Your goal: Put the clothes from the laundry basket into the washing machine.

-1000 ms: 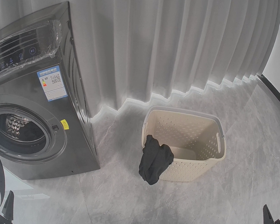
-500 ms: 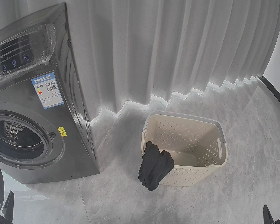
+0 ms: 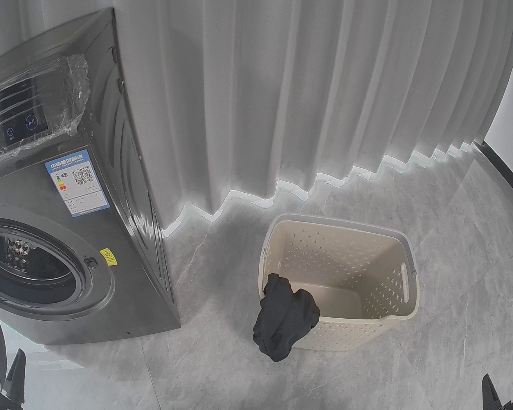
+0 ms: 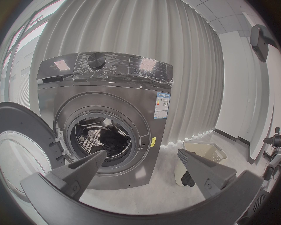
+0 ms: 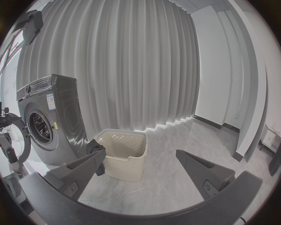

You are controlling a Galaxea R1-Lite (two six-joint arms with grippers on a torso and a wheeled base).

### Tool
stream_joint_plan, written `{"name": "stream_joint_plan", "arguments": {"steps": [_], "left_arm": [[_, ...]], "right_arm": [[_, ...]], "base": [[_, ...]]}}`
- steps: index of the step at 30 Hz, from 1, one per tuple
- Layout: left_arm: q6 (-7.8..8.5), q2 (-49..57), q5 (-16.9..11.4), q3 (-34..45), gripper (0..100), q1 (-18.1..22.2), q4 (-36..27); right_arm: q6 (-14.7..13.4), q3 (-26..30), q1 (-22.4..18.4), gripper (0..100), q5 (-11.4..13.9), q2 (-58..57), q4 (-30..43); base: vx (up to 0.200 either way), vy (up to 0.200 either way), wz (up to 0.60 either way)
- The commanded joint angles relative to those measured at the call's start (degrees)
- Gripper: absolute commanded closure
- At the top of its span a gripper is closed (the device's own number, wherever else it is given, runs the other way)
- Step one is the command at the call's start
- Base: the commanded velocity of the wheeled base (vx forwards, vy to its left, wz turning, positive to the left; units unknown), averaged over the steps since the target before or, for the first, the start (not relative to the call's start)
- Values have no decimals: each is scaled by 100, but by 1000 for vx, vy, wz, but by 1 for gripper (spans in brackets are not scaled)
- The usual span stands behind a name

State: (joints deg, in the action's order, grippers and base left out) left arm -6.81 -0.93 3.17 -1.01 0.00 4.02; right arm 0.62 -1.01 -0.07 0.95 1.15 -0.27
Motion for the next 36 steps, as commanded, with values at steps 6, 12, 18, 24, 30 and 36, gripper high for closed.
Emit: {"name": "stream_joint_plan", "arguments": {"steps": [6, 12, 18, 24, 30, 36], "left_arm": [[13, 75, 8, 101, 0, 0, 2], [22, 75, -18, 101, 0, 0, 2], [5, 75, -1, 101, 0, 0, -7], [5, 75, 8, 101, 0, 0, 2], [-13, 75, -27, 101, 0, 0, 2], [-13, 75, -18, 101, 0, 0, 2]], "right_arm": [[-18, 101, -1, 0, 2, 8, -8], [-45, -1542, 51, 0, 204, 474, -210], [-1249, -1841, 1088, 0, 1399, 2171, -35], [-2180, -2035, 2064, 0, 1979, 3876, -843], [-2224, -1999, 2125, 0, 1997, 5669, -2162], [-2347, -2008, 2380, 0, 1997, 7541, -3612]], "base": [[0, 0, 0], [0, 0, 0], [0, 0, 0], [67, 0, 0], [133, 0, 0], [0, 0, 0]]}}
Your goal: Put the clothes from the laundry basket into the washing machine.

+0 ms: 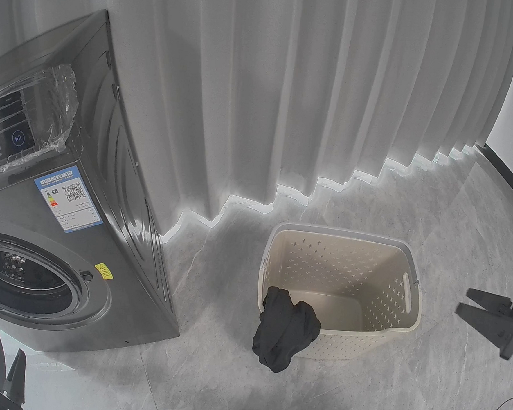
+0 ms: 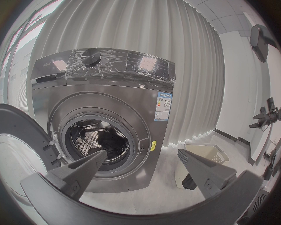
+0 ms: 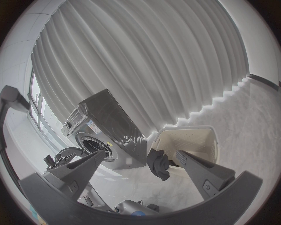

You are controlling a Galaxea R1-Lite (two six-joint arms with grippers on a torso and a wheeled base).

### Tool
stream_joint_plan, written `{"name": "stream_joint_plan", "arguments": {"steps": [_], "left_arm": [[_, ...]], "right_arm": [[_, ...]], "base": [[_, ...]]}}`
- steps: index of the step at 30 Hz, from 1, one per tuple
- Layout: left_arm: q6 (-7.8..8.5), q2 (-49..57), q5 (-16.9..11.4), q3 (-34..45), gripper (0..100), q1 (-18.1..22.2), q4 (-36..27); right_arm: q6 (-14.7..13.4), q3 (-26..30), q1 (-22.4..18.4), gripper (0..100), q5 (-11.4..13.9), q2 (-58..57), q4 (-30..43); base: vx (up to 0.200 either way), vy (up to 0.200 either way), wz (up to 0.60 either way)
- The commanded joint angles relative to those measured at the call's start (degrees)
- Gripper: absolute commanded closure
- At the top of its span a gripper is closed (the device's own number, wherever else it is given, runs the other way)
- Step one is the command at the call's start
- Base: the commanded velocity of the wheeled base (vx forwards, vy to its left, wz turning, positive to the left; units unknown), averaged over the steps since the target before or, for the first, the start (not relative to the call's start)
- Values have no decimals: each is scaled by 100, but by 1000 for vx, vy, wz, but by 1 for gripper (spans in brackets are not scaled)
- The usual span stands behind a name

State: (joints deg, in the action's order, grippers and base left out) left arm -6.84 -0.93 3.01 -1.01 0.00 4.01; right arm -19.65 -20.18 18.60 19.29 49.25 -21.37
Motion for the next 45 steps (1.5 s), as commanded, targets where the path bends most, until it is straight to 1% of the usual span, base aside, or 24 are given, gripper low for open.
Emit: {"name": "stream_joint_plan", "arguments": {"steps": [1, 2, 4, 11, 13, 17, 21, 27, 28, 29, 30, 31, 35, 37, 39, 40, 45], "left_arm": [[-10, 75, -11, 101, 0, 0, 3], [-10, 75, -11, 101, 0, 0, 3], [-10, 75, -11, 101, 0, 0, 3], [-19, 75, -11, 101, 0, 0, 3], [-19, 75, -2, 101, 0, 0, 3], [-19, 75, -11, 101, 0, 0, 3], [-19, 75, -11, 101, 0, 0, 3], [-19, 75, -11, 101, 0, 0, 3], [-19, 75, -11, 101, 0, 0, 3], [-19, 75, -11, 101, 0, 0, 3], [-19, 75, -11, 101, 0, 0, 3], [-19, 75, -11, 101, 0, 0, 3], [-19, 75, -11, 101, 0, 0, 3], [-19, 75, -11, 101, 0, 0, 3], [-19, 75, -20, 101, 0, 0, 3], [-19, 75, -20, 101, 0, 0, 3], [-10, 75, -20, 101, 0, 0, 3]], "right_arm": [[-329, -92, 530, 0, 163, 2801, -1546], [-390, -109, 627, 0, 154, 3143, -1765], [-426, -118, 741, 0, 146, 3477, -1994], [-408, -197, 759, 0, 93, 4681, -2952], [-408, -241, 759, 0, 75, 4840, -2996], [-434, -443, 759, 0, -56, 5279, -3031], [-469, -646, 715, 0, -65, 5604, -3136], [-654, -751, 697, 0, -74, 6096, -3532], [-724, -786, 697, 0, -83, 6272, -3734], [-795, -795, 697, 0, -83, 6387, -3840], [-795, -795, 697, 0, -83, 6387, -3840], [-874, -821, 706, 0, -92, 6580, -3998], [-909, -953, 732, 0, -83, 6931, -4261], [-970, -1050, 776, 0, -65, 7063, -4464], [-1243, -1173, 873, 0, -65, 7195, -4631], [-1304, -1234, 943, 0, -83, 7257, -4639], [-1322, -1533, 1075, 0, -92, 7617, -4648]], "base": [[0, 0, 0], [0, 0, 0], [0, 0, 0], [0, 0, 0], [0, 0, 0], [0, 0, 0], [0, 0, 0], [0, 0, 0], [0, 0, 0], [0, 0, 0], [0, 0, 0], [0, 0, 0], [0, 0, 0], [0, 0, 0], [0, 0, 0], [0, 0, 0], [0, 0, 0]]}}
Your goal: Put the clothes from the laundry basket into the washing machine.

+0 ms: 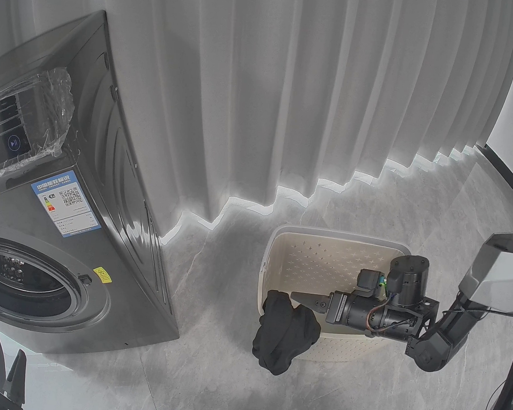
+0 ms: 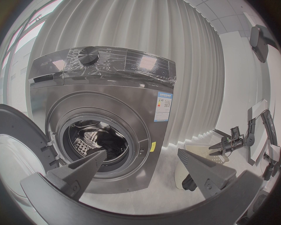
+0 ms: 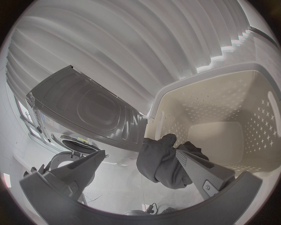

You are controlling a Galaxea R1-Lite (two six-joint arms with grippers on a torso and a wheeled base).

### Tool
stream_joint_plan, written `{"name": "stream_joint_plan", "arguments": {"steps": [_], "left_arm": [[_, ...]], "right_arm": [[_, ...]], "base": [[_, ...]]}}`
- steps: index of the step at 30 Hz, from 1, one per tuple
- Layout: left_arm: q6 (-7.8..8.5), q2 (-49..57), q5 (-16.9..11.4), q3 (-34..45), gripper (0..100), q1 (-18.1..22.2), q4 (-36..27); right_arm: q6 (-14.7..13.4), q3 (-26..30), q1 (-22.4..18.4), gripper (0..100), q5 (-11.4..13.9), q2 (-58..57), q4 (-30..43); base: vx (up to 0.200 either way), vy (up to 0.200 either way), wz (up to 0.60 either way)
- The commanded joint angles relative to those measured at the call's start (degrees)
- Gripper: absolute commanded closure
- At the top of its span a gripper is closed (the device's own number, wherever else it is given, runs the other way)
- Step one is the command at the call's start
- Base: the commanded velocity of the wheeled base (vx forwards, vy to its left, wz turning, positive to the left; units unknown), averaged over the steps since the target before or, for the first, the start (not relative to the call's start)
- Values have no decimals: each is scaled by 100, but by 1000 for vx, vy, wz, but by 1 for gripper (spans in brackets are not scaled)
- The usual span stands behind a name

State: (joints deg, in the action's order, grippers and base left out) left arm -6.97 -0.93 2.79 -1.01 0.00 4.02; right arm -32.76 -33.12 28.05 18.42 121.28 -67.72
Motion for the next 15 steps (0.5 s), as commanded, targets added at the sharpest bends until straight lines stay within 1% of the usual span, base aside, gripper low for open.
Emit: {"name": "stream_joint_plan", "arguments": {"steps": [1, 6, 15], "left_arm": [[3, 75, 2, 101, 0, 0, 2], [-6, 75, 2, 101, 0, 0, 11], [-6, 75, 2, 101, 0, 0, 11]], "right_arm": [[-3, -283, 157, 0, -5, 458, -4], [-3, -599, 218, 0, -14, 879, 22], [32, -951, 218, 0, -23, 1319, 39]], "base": [[0, 0, 0], [0, 0, 0], [0, 0, 0]]}}
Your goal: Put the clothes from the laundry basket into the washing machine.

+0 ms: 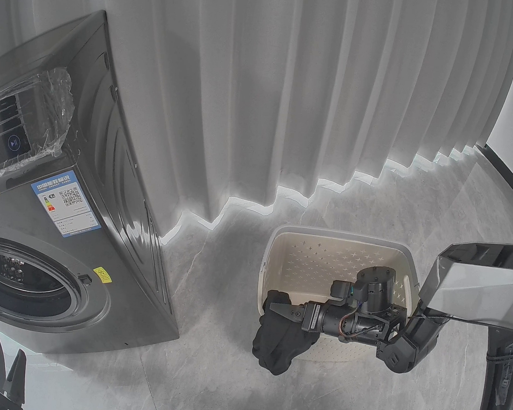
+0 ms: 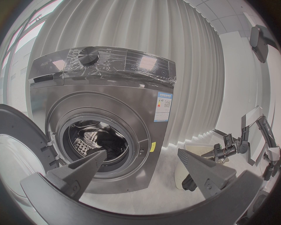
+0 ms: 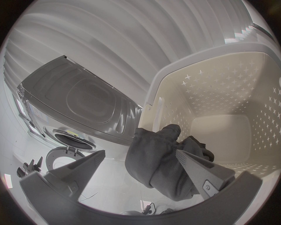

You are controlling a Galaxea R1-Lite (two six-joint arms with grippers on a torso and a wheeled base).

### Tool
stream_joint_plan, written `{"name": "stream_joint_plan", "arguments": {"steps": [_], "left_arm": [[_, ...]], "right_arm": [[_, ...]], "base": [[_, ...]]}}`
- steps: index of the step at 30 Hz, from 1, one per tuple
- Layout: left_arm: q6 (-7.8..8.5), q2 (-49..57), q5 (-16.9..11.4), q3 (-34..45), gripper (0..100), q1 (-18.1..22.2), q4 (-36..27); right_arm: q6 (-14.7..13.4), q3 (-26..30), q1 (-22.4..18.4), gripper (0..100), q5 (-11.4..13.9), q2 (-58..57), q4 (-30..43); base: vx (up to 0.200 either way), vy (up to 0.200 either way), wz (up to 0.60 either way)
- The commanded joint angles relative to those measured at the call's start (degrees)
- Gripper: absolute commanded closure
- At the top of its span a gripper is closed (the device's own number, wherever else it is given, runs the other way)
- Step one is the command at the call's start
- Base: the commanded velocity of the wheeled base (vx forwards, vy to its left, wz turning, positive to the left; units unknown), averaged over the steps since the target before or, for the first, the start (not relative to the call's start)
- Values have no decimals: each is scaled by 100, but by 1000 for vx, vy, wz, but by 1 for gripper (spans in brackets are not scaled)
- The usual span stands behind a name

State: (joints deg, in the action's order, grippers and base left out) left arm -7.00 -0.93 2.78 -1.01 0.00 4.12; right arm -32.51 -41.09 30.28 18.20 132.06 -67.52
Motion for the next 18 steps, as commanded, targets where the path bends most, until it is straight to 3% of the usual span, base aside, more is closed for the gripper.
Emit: {"name": "stream_joint_plan", "arguments": {"steps": [1, 12, 13, 18], "left_arm": [[-3, 75, 3, 101, 0, 0, 1], [-12, 75, 3, 101, 0, 0, 1], [-12, 75, 3, 101, 0, 0, -8], [-12, 75, 12, 101, 0, 0, -8]], "right_arm": [[17, -206, -5, 0, -1, 250, 38], [245, -725, -5, 0, -1, 505, 328], [272, -733, -13, 100, -1, 496, 328], [412, -698, -93, 100, -27, 505, 292]], "base": [[0, 0, 0], [0, 0, 0], [0, 0, 0], [0, 0, 0]]}}
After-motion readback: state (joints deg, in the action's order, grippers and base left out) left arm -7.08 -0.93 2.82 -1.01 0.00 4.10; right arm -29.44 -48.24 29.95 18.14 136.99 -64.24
